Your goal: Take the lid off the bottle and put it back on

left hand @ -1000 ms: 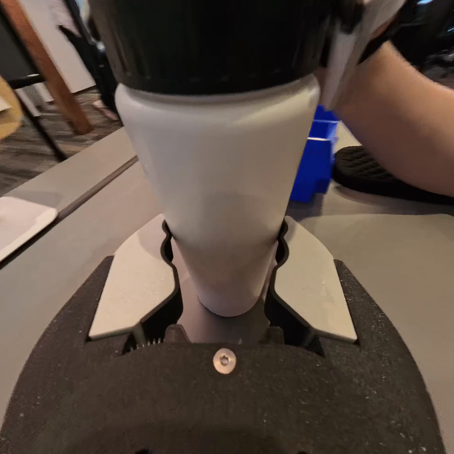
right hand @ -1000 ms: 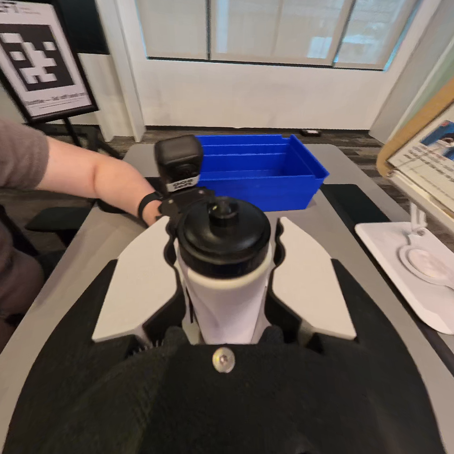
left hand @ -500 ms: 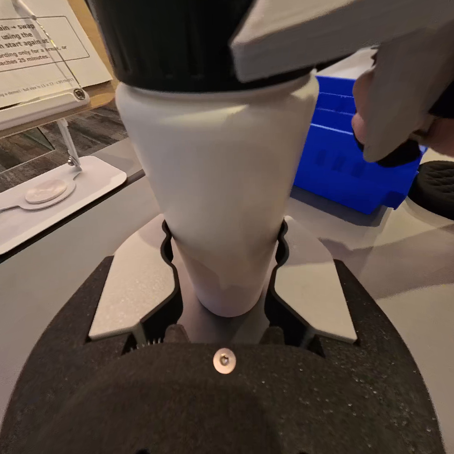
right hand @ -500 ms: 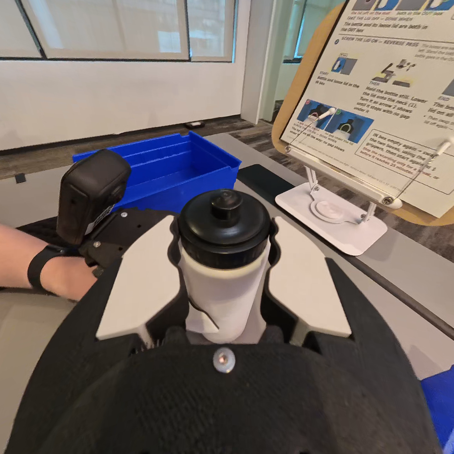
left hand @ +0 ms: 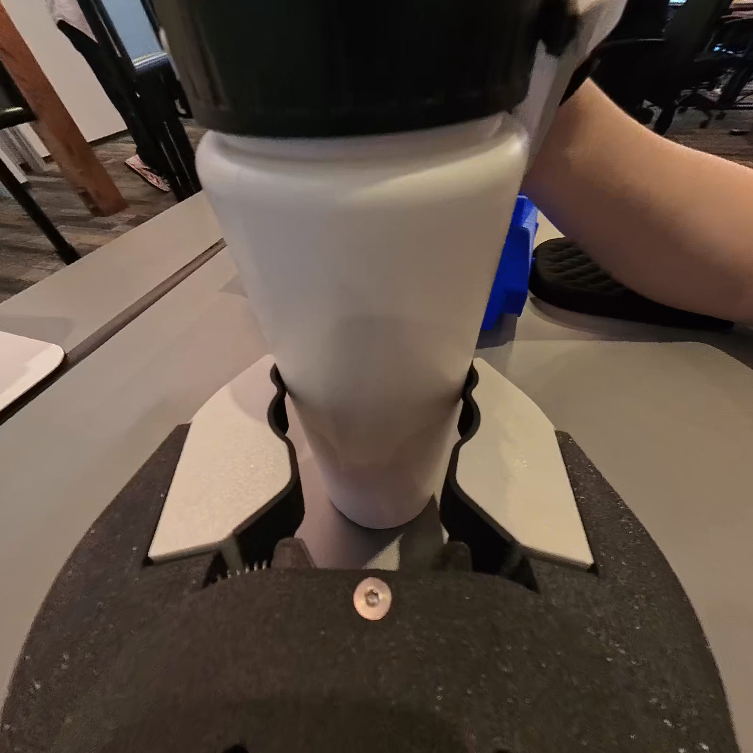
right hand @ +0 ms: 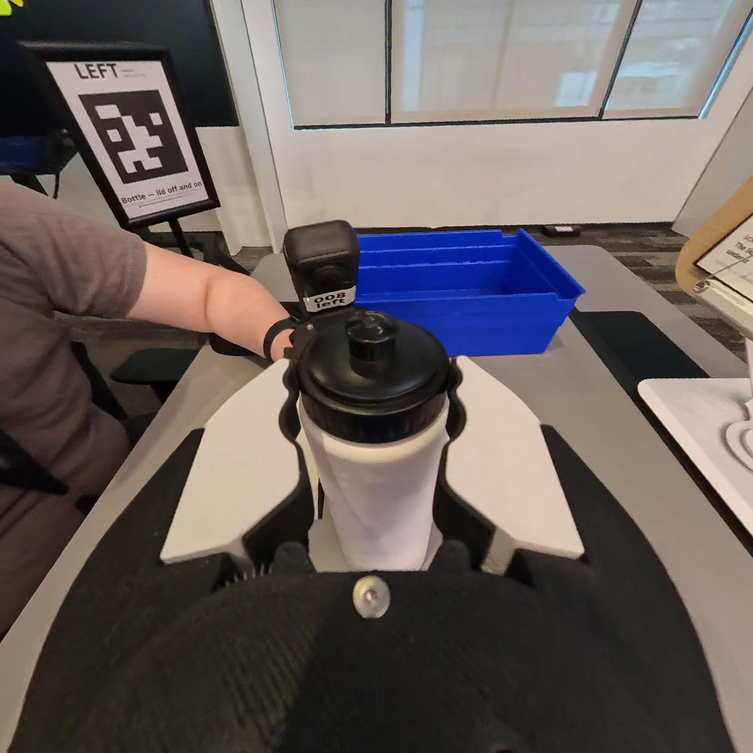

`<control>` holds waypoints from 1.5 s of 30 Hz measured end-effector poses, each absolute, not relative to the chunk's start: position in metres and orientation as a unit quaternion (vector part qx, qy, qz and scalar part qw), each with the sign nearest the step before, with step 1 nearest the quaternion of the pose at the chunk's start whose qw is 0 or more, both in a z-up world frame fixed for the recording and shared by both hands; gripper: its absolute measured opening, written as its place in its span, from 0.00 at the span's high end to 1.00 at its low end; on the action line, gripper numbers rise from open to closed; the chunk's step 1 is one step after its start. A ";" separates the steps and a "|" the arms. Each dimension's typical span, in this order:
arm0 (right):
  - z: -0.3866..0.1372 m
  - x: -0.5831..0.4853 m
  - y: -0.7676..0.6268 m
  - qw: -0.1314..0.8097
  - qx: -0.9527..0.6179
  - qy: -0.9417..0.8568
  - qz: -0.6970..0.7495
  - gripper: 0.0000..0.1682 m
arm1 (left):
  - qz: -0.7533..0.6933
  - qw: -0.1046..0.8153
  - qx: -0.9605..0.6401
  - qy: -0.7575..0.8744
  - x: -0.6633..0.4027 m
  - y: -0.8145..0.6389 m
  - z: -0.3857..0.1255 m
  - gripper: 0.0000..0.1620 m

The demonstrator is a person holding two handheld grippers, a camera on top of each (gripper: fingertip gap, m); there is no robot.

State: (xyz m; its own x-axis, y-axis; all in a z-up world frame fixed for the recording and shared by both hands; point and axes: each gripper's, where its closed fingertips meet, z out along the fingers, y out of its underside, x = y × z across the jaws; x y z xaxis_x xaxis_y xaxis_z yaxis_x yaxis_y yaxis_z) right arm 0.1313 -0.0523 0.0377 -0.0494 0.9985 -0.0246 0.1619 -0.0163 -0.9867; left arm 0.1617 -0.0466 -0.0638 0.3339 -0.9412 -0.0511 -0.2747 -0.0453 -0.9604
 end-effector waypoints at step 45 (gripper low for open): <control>0.038 0.105 -0.014 0.580 -0.683 -0.363 0.256 0.53 | -0.263 0.544 -0.694 0.391 0.137 -0.017 -0.063 0.48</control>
